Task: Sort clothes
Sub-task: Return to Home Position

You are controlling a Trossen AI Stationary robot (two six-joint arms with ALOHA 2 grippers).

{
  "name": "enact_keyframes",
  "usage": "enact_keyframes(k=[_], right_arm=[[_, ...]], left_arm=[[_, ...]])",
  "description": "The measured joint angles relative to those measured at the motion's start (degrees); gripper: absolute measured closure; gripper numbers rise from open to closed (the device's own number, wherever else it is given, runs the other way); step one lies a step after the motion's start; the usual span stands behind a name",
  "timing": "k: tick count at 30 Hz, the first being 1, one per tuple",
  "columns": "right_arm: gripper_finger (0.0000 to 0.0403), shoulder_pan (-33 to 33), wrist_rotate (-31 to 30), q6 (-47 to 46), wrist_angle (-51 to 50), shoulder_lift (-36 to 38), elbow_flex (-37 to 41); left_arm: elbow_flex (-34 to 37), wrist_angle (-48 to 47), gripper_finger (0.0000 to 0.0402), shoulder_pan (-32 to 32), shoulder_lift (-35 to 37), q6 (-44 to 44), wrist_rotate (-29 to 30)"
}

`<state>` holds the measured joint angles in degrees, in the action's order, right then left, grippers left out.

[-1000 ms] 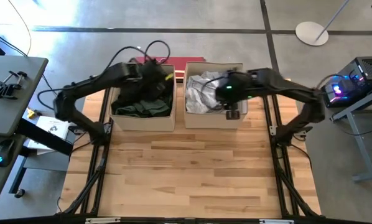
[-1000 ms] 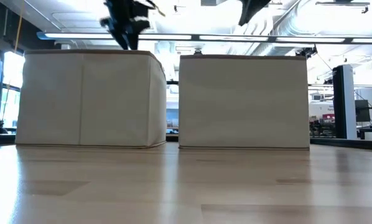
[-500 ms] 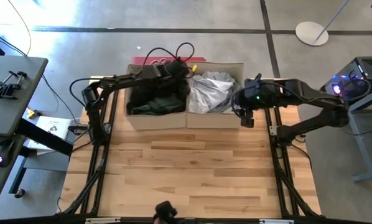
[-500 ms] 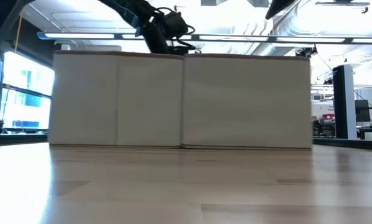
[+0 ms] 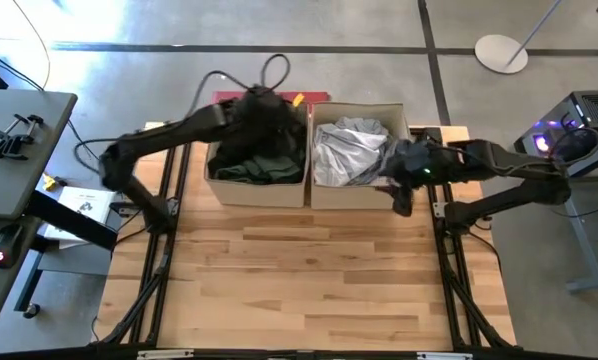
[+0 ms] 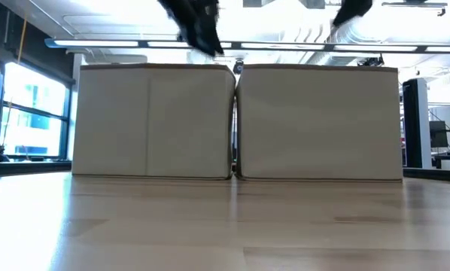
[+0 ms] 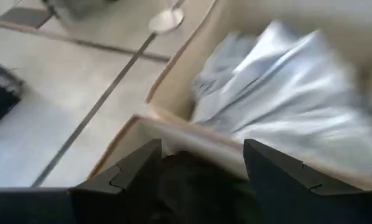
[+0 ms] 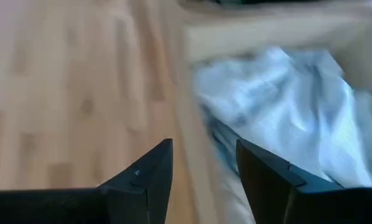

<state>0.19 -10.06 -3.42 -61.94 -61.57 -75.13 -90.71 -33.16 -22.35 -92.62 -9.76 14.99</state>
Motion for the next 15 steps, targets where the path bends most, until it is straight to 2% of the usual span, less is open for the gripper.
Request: enact_keyframes(k=[2, 6, 8, 10, 12, 15], right_arm=[[0.0238, -3.22, 0.76, -1.76, 2.39, 1.59, 0.86], [0.0238, -11.15, 2.57, -5.88, 8.41, 5.78, 5.87], [0.0238, -15.97, 2.93, -8.52, 12.29, 8.80, 9.85], [0.0238, -20.97, 2.31, -11.50, 16.60, 12.17, 14.52], [0.0238, -25.88, 0.06, -14.56, 21.67, 15.72, 19.71], [0.0238, -32.87, -4.91, -17.55, 29.62, 20.92, 27.29]], left_arm=[[-0.03, -1.45, 0.0181, 2.18, 3.76, 4.73, -1.71], [-0.02, -4.33, 0.0181, 8.39, 12.34, 10.70, -10.74], [-0.05, -6.31, 0.0181, 13.24, 16.48, 12.19, -11.39], [-0.05, -8.64, 0.0181, 18.99, 19.88, 13.31, -8.11], [0.56, -10.02, 0.0181, 26.08, 22.70, 15.17, -2.18], [7.65, -5.39, 0.0181, 37.58, 28.02, 17.08, 6.48]])
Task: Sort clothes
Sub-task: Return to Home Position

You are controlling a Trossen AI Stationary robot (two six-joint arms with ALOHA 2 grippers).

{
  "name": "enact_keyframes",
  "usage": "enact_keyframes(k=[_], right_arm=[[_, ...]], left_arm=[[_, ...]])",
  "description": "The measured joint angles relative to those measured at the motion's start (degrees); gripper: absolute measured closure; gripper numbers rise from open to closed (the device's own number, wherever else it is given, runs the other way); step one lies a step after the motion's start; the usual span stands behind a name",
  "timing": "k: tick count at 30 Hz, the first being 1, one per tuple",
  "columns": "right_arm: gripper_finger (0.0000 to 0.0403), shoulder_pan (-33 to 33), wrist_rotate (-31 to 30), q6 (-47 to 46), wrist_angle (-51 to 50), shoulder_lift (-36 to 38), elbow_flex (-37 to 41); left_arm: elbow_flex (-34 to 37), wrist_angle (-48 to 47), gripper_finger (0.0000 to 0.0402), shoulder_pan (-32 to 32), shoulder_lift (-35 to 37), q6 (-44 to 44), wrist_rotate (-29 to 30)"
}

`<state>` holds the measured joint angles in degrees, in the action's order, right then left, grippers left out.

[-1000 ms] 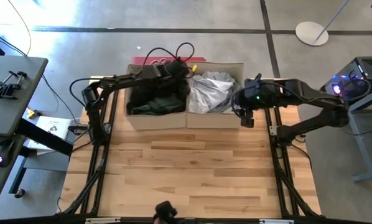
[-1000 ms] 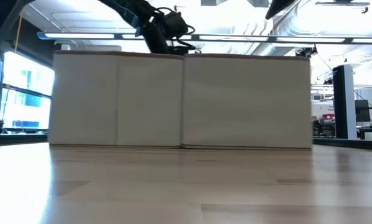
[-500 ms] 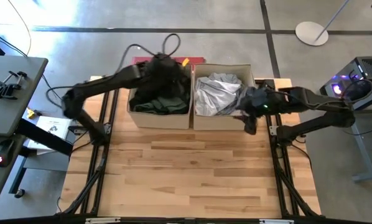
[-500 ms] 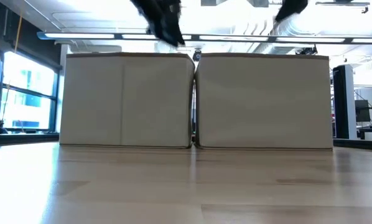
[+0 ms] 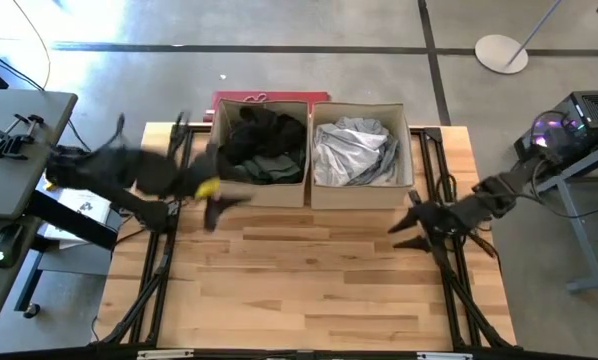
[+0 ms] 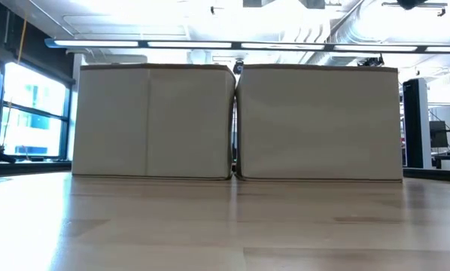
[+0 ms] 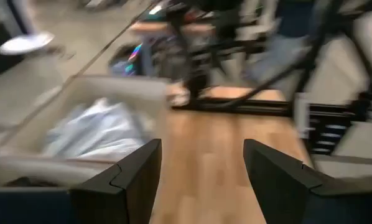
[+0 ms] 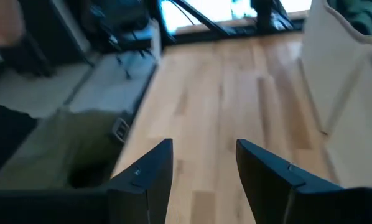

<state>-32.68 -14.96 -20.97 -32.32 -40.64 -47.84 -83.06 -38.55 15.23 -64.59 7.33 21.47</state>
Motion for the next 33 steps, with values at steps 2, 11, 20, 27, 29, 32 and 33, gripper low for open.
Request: enact_keyframes(k=[2, 11, 20, 27, 29, 32, 33], right_arm=[[0.0238, -3.79, -3.60, -0.76, 4.31, 2.91, 4.31], [0.0238, -5.48, -8.37, 0.95, 16.75, 12.58, 17.47], [0.0238, 4.86, -2.75, 4.32, 26.44, 21.80, 26.03], [0.0238, 10.06, 4.68, 1.84, 42.52, 22.60, 37.76], [0.0238, 10.61, 4.16, 0.43, 45.15, 22.64, 40.52], [0.0248, 10.69, 3.17, 0.84, 47.01, 22.64, 43.77], [0.0259, 10.68, 3.43, 1.86, 47.57, 22.62, 44.63]], left_arm=[[8.69, 8.02, 0.0181, 6.63, 3.76, -0.43, 3.36], [47.32, 46.41, 0.0181, 9.15, 18.04, 0.31, 0.76], [56.89, 48.76, 0.0181, -10.99, 32.36, 0.89, -17.62], [63.58, 56.79, 0.0181, -8.63, 34.77, 4.42, -21.34], [66.26, 60.73, 0.0181, -6.26, 34.34, 4.21, -19.52], [69.62, 66.83, 0.0189, -2.70, 32.70, 3.51, -14.91], [70.31, 67.63, 0.0196, -1.63, 32.02, 2.83, -13.39]])
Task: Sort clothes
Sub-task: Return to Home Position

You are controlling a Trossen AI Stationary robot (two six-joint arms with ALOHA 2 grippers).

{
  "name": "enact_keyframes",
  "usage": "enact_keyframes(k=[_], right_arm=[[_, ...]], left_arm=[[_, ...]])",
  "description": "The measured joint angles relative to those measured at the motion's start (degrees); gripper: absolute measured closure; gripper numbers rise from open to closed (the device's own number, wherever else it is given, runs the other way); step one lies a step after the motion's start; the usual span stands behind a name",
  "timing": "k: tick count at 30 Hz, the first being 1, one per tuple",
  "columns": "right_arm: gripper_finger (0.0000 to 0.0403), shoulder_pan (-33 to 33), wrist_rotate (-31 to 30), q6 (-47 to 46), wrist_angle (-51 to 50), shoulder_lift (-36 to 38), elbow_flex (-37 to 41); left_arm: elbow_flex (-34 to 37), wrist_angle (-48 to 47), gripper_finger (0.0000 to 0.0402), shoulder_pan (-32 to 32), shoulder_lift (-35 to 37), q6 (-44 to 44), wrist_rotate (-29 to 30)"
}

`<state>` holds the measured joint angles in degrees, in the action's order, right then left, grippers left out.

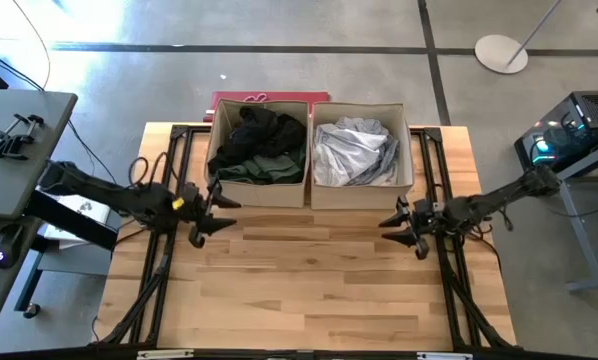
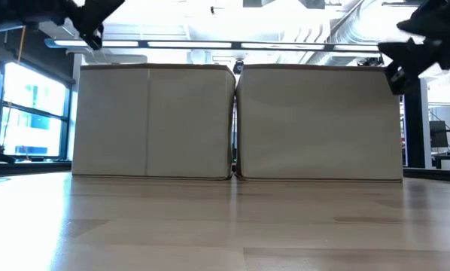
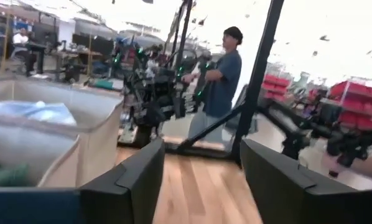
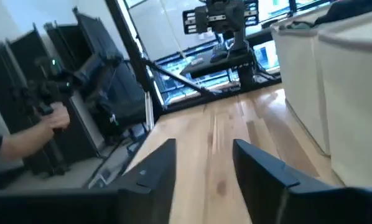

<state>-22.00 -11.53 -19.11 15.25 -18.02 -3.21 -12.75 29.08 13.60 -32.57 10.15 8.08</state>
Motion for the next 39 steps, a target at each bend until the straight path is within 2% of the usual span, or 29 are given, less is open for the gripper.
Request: enact_keyframes(k=[2, 5, 7, 9, 12, 17, 19, 24, 27, 30, 32, 36, 39], right_arm=[[0.0297, -0.04, 0.10, 1.88, 1.22, 0.01, 1.31], [0.0375, -0.04, 0.11, 4.89, 2.87, 0.00, 2.65], [0.0391, -0.15, 0.11, 6.51, 2.68, 0.00, 2.65], [0.0389, -0.15, 0.45, 8.04, 2.87, 0.02, 2.65], [0.0400, -0.15, 2.21, 9.99, 3.05, 0.00, 2.65], [0.0402, -0.15, 3.67, 9.35, 3.13, 0.00, 2.65], [0.0402, -0.15, 3.67, 8.69, 2.79, 0.00, 2.65], [0.0402, -0.15, 3.26, 8.65, 2.33, 0.00, 2.65], [0.0403, -0.15, 3.02, 9.00, 2.40, -0.02, 2.65], [0.0403, -0.15, 3.22, 9.61, 2.25, -0.10, 2.65], [0.0403, -0.15, 3.48, 11.15, 2.12, -0.24, 2.65], [0.0403, 0.09, 3.56, 13.86, 2.53, -0.20, 2.65], [0.0403, 0.80, 3.56, 15.12, 3.01, -0.25, 2.65]], left_arm=[[0.94, 0.88, 0.0224, 1.59, -1.71, -0.76, 1.51], [1.25, 0.88, 0.0295, 2.65, -4.43, -0.08, 1.99], [1.24, 0.89, 0.0359, 3.23, -6.60, 0.15, 2.64], [1.24, 0.89, 0.0388, 3.85, -8.99, 0.20, 2.63], [1.24, 1.56, 0.0391, 4.89, -12.39, -0.33, 3.08], [1.24, -4.23, 0.0396, 6.05, -16.98, -9.23, 3.11], [1.26, -4.26, 0.0396, 6.04, -18.95, -5.80, 3.13], [1.74, 1.83, 0.0401, 7.64, -21.59, -3.56, 4.21], [5.34, 5.44, 0.0401, 10.04, -21.85, -3.83, 8.69], [11.72, 17.98, 0.0401, 11.51, -21.85, -6.80, 13.35], [11.97, 20.52, 0.0401, 11.45, -21.75, -9.89, 14.28], [11.95, 24.28, 0.0401, 7.88, -21.15, -15.20, 11.07], [11.95, 23.94, 0.0401, 1.70, -19.73, -14.14, 3.30]])
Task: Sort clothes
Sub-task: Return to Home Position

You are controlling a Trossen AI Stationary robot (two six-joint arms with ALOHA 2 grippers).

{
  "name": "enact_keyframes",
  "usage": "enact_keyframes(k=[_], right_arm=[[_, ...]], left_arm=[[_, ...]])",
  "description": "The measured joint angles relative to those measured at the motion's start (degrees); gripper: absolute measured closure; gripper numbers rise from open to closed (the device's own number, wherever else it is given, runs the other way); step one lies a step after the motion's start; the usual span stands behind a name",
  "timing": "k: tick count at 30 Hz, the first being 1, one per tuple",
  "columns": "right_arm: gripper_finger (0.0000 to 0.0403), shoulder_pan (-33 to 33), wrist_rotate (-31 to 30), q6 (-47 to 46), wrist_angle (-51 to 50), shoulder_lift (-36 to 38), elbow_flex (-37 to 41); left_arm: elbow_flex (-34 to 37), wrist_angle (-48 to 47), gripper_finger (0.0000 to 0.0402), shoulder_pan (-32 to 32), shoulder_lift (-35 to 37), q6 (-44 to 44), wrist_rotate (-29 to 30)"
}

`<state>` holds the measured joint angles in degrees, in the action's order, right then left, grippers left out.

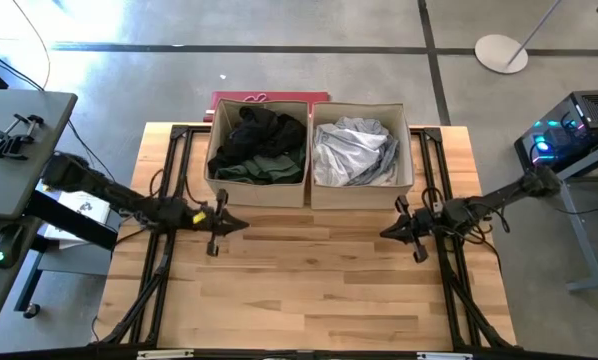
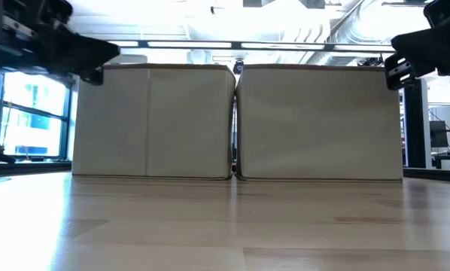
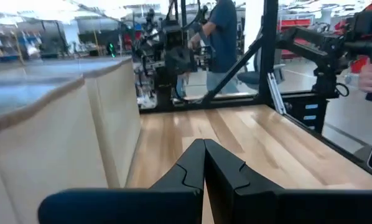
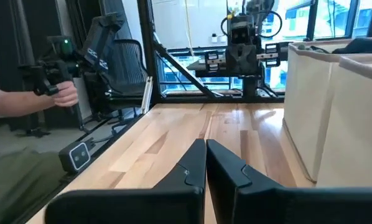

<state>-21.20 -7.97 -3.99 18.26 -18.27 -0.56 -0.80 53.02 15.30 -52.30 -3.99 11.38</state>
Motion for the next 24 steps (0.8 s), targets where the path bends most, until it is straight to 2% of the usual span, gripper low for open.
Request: enact_keyframes(k=[5, 9, 15, 21, 24], right_arm=[[0.0403, 1.14, 0.57, -0.02, -0.04, -0.02, 0.02], [0.0403, 1.34, 2.60, -2.38, -0.08, -0.04, 0.02], [0.0403, 1.33, 2.57, -3.48, -0.42, -0.04, 0.04], [0.0403, 1.34, 2.19, -4.44, -0.42, -0.04, 0.04], [0.0403, 1.34, 2.05, -4.98, -0.42, -0.04, 0.04]], left_arm=[[0.03, -3.26, 0.0401, -11.58, 1.53, 3.82, -11.86], [0.04, -12.79, 0.0401, -17.77, 5.92, 4.72, -17.33], [0.04, -24.15, 0.0401, -19.26, 16.17, 5.24, -19.85], [0.10, -39.39, 0.0401, -19.26, 30.76, 4.28, -20.05], [0.13, -44.10, 0.0401, -18.95, 37.38, 2.41, -19.94]])
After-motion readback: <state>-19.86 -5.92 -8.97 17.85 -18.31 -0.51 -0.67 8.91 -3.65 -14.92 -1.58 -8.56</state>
